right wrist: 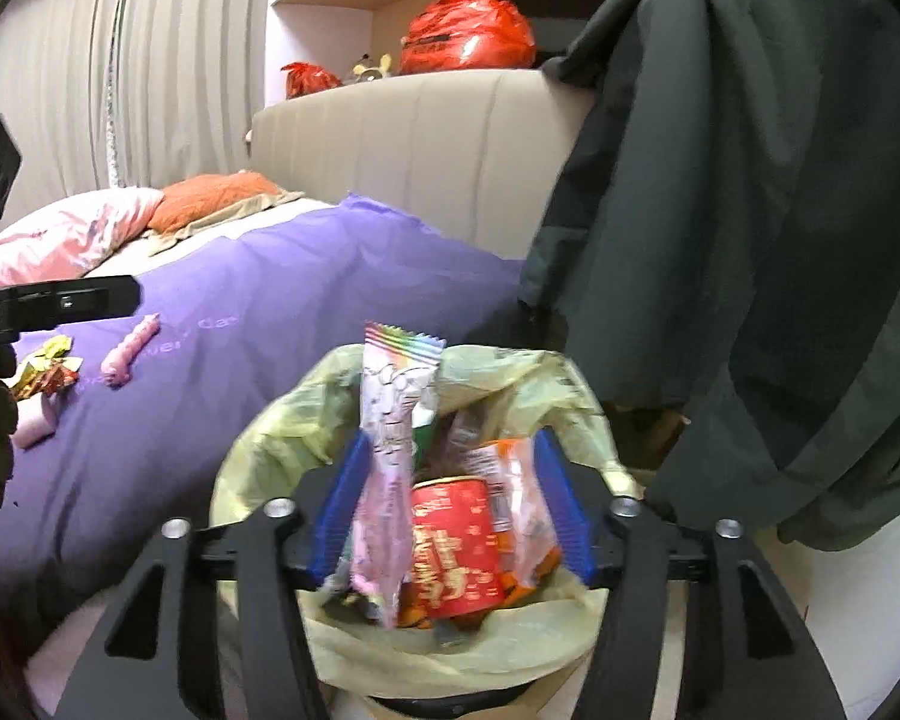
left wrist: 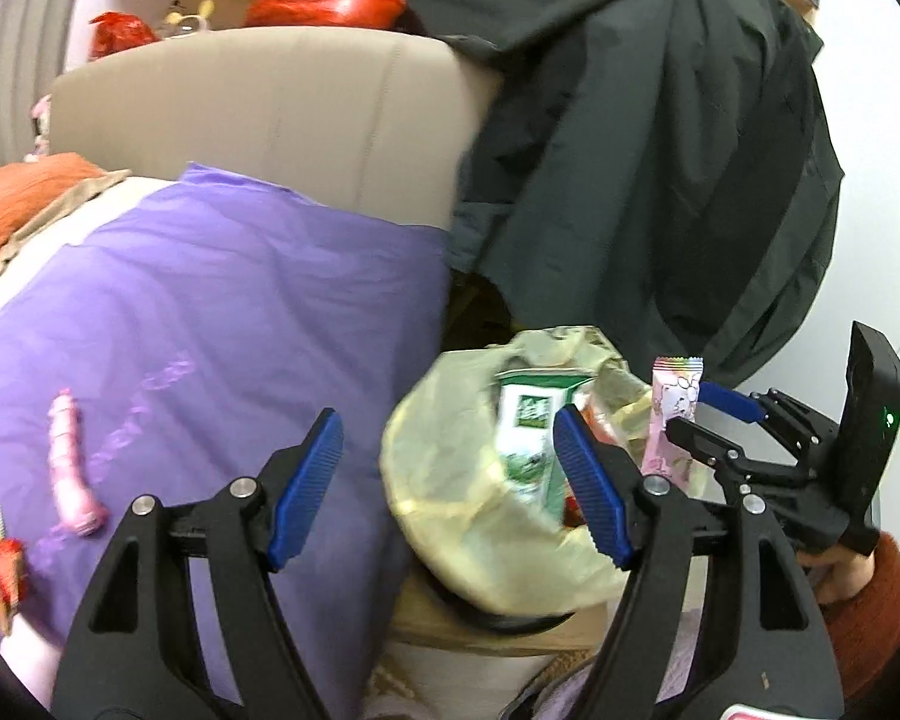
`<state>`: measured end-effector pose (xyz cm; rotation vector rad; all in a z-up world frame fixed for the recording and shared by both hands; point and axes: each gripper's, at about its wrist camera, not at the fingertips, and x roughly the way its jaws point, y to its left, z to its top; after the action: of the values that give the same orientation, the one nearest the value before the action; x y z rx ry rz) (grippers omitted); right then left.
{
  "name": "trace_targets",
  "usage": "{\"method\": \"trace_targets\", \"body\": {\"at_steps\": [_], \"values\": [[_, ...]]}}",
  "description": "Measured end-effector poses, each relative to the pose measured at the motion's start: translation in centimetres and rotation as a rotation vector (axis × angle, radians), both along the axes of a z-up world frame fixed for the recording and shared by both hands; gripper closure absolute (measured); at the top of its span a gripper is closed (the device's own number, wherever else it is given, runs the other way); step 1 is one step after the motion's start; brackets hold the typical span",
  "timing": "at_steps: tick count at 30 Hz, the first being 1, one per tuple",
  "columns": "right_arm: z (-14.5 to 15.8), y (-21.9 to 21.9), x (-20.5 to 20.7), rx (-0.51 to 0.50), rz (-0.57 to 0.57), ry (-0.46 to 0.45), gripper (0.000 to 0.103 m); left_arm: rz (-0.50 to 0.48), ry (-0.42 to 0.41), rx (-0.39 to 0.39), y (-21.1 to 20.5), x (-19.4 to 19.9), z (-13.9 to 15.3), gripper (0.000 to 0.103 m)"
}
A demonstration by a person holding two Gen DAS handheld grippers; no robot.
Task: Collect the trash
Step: 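Carry carton and wrapper to the yellow trash bag and release both inside, then move both tools back over the bed toward the remaining wrappers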
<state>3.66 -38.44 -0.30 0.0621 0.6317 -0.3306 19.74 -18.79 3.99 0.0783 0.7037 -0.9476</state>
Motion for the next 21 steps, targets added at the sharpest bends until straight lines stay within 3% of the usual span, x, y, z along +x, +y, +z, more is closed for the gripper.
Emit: {"method": "trace_targets", "body": {"at_steps": [2,6,9,15,21], "values": [[-0.8,0.6,1.0,0.015,0.022,0.068,0.043,0.022,0.001,-0.003,1.8,0.3,0.1,0.034],[-3.2,2.7,1.9,-0.094,0.019,0.213,0.043,0.069,0.018,-0.007,5.6,0.9,-0.1,0.034],[-4.1,3.1,1.3,-0.112,0.010,0.254,0.043,0.103,0.021,-0.012,8.1,1.3,-0.2,0.034],[-1.7,3.8,-0.5,-0.051,-0.018,0.123,0.043,0.135,0.001,-0.006,11.9,1.6,-0.2,0.034],[0.9,8.0,0.8,-0.024,0.082,-0.029,0.043,0.187,-0.071,0.036,17.9,2.3,0.2,0.034]]}}
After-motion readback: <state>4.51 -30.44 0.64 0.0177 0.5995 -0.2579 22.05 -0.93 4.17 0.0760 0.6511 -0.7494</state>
